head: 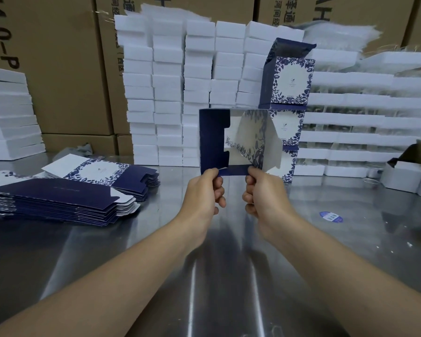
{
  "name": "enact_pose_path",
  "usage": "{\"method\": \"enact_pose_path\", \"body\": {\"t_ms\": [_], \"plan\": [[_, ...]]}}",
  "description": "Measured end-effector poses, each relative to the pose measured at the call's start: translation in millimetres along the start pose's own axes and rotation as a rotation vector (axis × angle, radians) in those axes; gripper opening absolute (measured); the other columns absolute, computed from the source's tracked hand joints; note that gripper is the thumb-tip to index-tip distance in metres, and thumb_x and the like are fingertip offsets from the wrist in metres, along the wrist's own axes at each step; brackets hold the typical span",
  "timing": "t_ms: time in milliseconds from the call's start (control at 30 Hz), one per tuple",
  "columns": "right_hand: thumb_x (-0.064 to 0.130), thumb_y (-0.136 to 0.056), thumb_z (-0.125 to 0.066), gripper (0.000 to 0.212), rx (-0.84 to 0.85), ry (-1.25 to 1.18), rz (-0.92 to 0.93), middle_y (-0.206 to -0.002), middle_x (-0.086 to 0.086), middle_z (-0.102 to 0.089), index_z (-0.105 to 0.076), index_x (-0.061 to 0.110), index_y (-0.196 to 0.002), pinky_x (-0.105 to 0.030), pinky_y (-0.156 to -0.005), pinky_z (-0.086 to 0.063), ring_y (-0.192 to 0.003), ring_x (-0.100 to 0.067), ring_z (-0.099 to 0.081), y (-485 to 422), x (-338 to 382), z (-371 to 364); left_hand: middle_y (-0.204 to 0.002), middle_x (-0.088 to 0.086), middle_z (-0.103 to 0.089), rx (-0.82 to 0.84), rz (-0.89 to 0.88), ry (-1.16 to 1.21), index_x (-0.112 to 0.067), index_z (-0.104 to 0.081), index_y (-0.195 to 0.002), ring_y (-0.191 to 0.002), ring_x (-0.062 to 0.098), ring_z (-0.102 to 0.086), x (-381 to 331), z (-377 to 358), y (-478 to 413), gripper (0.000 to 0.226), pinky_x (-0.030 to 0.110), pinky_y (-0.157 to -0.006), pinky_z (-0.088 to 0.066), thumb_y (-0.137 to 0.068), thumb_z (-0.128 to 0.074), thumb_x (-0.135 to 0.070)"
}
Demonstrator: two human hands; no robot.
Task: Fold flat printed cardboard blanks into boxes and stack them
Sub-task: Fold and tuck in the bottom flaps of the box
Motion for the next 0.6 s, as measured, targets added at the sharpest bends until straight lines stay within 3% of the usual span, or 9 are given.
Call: {"method": "enact_pose_path", "body": {"t_ms": [300,433,500,567,600], "plan": [[0.028,-0.1,-0.058,0.033,-0.016,-0.021,-0.01,-0.047,0.007,-0.037,-0.05,0.019,-0.07,-0.02,-0.035,-0.022,-0.037,-0.01,-0.037,0,3,5,-0.054,-0.007,-0.042,-0.04,0.009,0.012,-0.02,-0.049,-0.069,-0.051,0.013,-0.045,3,2,-4,0.033,0.03,-0.058,-0.031,-0.102,-0.045,-0.022],[0.032,-0.101,-0.054,0.036,-0.065,0.024,0.096,-0.054,0.003,-0.042,-0.049,0.019,-0.068,-0.025,-0.042,-0.026,-0.04,-0.013,-0.036,-3,6,8,-0.056,-0.005,-0.044,0.001,0.064,0.033,-0.02,-0.055,-0.072,-0.052,0.013,-0.049,7,3,-6,0.029,0.029,-0.058,-0.034,-0.1,-0.047,-0.024],[0.029,-0.094,-0.054,0.033,-0.104,0.098,0.193,-0.059,-0.003,-0.04,-0.047,0.021,-0.063,-0.036,-0.055,-0.027,-0.05,-0.02,-0.034,-4,10,10,-0.064,-0.003,-0.051,0.004,0.096,0.015,-0.017,-0.064,-0.084,-0.057,0.012,-0.059,8,3,-7,0.025,0.027,-0.057,-0.039,-0.101,-0.048,-0.025],[0.034,-0.082,-0.051,0.024,-0.121,0.179,0.267,-0.068,-0.009,-0.036,-0.043,0.022,-0.063,-0.043,-0.067,-0.025,-0.067,-0.024,-0.03,-3,14,12,-0.088,-0.002,-0.063,-0.027,0.096,-0.032,-0.02,-0.065,-0.114,-0.08,0.014,-0.072,10,6,-9,0.016,0.028,-0.062,-0.048,-0.102,-0.056,-0.024],[0.034,-0.079,-0.049,0.022,-0.119,0.223,0.298,-0.07,-0.008,-0.035,-0.041,0.024,-0.063,-0.044,-0.069,-0.023,-0.071,-0.025,-0.028,-3,16,13,-0.104,-0.001,-0.066,-0.049,0.075,-0.062,-0.025,-0.057,-0.131,-0.096,0.018,-0.073,11,9,-11,0.032,0.029,-0.068,-0.052,-0.099,-0.063,-0.022]]}}
Point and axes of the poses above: each hand's wrist, its own y-axis away from the middle knuckle, its own z-axis out of the back of the hand, x = y × z, the point moved 3 cm from there along -y, towards the middle knuckle
